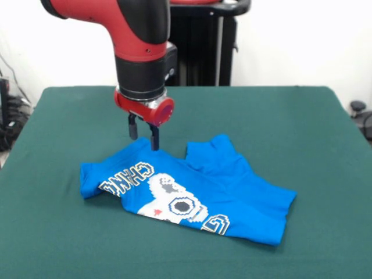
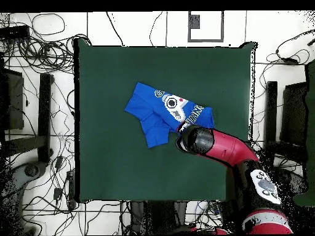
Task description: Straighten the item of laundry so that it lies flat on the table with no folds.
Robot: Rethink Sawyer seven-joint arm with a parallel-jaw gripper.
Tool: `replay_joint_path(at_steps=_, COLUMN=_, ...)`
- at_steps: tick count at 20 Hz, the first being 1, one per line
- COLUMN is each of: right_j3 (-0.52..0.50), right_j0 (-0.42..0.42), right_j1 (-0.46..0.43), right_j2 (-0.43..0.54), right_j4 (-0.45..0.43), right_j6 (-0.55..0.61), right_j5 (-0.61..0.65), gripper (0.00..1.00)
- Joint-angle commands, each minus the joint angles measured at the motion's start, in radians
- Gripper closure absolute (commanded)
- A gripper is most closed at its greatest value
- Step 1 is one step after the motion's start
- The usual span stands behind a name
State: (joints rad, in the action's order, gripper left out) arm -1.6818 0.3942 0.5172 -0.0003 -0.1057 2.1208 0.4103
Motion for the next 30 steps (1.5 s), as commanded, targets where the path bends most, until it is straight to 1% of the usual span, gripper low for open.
replay_joint_path(at_steps=1, right_j3=0.021, right_j0=-0.005, right_j1=-0.024, right_j2=0.039, right_j4=0.017, right_j6=0.107, right_j5=-0.058, gripper=0.00)
replay_joint_path(at_steps=14, right_j3=-0.002, right_j0=0.010, right_j1=-0.025, right_j2=0.040, right_j4=0.003, right_j6=0.100, right_j5=-0.076, gripper=0.00)
replay_joint_path(at_steps=30, right_j3=-0.056, right_j0=0.011, right_j1=-0.030, right_j2=0.033, right_j4=-0.014, right_j6=0.107, right_j5=-0.139, gripper=0.00)
